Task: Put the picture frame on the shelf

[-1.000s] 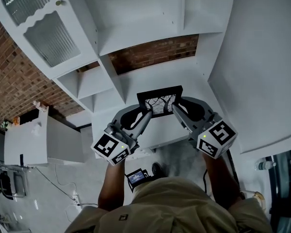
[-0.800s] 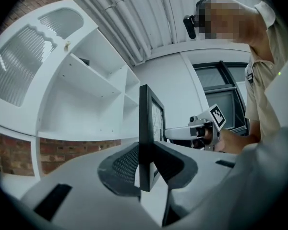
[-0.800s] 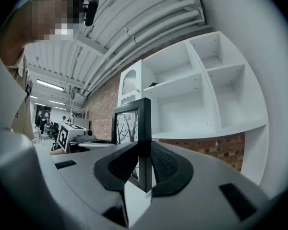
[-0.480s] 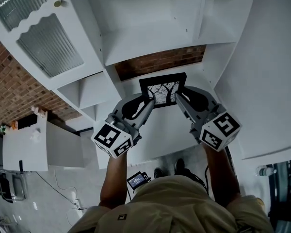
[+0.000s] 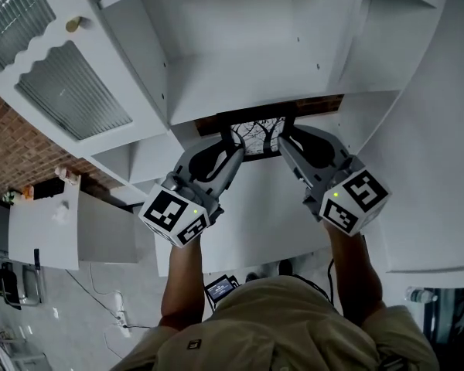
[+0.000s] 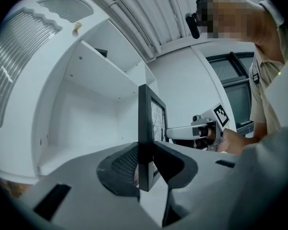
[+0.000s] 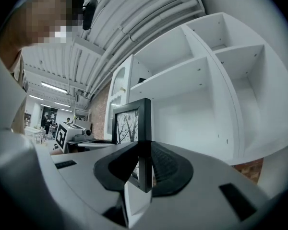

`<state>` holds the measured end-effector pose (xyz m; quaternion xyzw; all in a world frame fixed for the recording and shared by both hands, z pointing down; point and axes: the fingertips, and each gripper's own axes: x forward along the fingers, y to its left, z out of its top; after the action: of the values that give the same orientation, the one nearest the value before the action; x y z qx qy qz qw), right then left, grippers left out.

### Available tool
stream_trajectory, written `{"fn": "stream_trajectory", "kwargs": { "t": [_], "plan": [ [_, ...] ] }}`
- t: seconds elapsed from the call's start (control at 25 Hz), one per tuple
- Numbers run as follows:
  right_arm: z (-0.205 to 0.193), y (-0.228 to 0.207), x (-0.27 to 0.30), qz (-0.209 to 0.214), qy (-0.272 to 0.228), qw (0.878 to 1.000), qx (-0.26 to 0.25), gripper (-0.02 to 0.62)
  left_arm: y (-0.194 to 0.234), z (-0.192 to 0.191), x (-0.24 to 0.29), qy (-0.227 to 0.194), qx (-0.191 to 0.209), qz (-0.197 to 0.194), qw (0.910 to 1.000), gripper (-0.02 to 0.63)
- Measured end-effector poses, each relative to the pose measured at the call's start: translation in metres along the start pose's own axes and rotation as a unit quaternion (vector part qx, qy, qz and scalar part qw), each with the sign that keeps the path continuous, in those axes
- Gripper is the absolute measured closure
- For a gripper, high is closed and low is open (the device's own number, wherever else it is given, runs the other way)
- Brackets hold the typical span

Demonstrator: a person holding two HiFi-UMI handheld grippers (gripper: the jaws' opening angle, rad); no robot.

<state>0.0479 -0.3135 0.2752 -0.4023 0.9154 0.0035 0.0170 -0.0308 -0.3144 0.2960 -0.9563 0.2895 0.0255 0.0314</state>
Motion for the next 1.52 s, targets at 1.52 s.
{"fn": "stream_trajectory", "kwargs": {
  "t": [1.52],
  "plan": [
    [0.005, -0.103, 0.117, 0.022, 0.023, 0.998, 0.051, 0.515, 0.126, 0.001, 0.079, 0.081, 0.069, 0.137, 0.9849, 0.505]
  ]
}}
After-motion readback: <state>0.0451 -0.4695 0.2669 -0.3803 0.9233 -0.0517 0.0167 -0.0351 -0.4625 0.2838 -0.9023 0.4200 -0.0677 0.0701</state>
